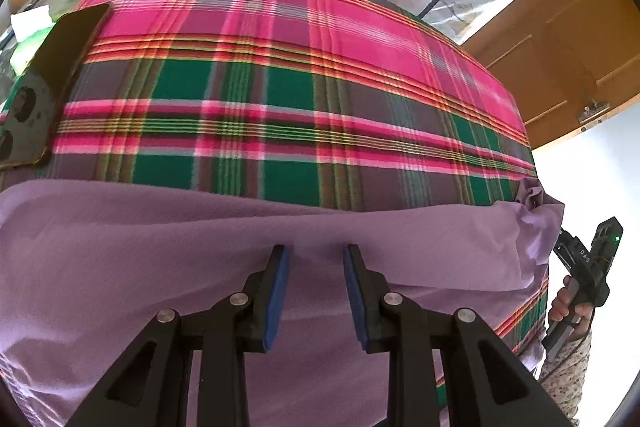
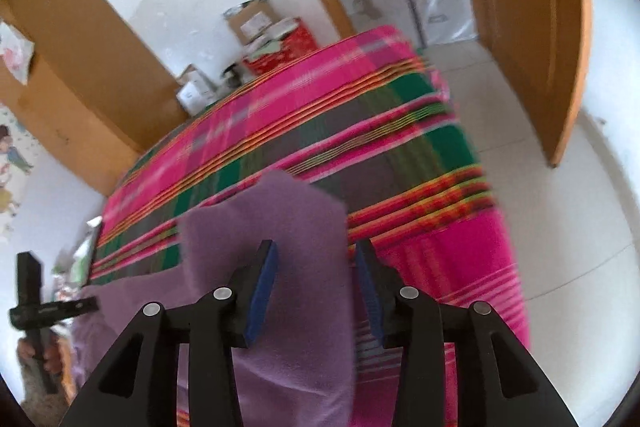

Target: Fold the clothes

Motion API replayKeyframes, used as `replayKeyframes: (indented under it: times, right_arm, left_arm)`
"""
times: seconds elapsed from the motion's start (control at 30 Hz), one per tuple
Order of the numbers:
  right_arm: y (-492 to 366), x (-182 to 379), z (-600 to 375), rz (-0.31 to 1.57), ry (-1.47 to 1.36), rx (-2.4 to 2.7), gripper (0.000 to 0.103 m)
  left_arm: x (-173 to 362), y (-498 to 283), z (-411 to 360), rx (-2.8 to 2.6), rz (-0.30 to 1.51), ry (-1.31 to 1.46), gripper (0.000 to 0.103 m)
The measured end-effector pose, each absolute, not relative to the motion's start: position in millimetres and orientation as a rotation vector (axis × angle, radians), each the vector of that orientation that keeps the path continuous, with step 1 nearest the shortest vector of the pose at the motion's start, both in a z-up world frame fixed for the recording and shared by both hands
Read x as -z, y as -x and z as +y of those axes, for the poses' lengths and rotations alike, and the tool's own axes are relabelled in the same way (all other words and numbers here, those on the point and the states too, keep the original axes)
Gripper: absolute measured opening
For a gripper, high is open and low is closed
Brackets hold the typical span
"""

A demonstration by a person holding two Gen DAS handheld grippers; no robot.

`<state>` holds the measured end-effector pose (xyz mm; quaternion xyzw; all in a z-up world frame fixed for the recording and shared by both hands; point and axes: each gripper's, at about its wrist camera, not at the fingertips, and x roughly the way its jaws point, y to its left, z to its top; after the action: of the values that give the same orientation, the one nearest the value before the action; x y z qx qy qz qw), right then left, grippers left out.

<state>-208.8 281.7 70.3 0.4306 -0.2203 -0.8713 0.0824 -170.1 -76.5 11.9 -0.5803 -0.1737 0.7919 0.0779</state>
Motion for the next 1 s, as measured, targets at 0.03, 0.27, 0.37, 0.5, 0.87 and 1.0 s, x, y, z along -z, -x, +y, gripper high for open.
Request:
replayKeyframes:
  times: [0.03, 0.27, 0.37, 0.5, 0.87, 1.0]
  right_arm:
    - [207.8, -69.2, 279.6, -0.657, -1.288, 2.604, 0.042]
    - [197.0, -77.1, 269.8, -0.633, -1.256, 2.608, 0.008]
    - [185.7, -89.3, 261.6, -0.553, -1.199, 2.653, 0.007]
    - [165.6, -110.2, 252.1, -0.480, -1.083, 2.718, 0.007]
    - [119.6, -140.3, 257.2, -0.297, -0.978, 3.139, 0.006]
    - [130.9, -134.6, 253.6, -0.172, -1.053, 3.220, 0.006]
  left_arm:
    - [-11.9, 170.9, -75.2, -2.368, -0.520, 1.737, 0.029]
    - [-9.2, 171.3, -68.2, -2.349, -0.517, 1.729, 0.029]
    - [-9.2, 170.4, -68.4, -2.348, -0.526, 1.724, 0.029]
    - [-9.0, 168.9, -67.6, -2.337, -0.522, 1.726, 0.029]
    - [-7.4, 171.4, -63.7, -2.336, -0.523, 1.729, 0.029]
    - [-7.5, 172.5, -60.9, -2.339, -0.517, 1.726, 0.029]
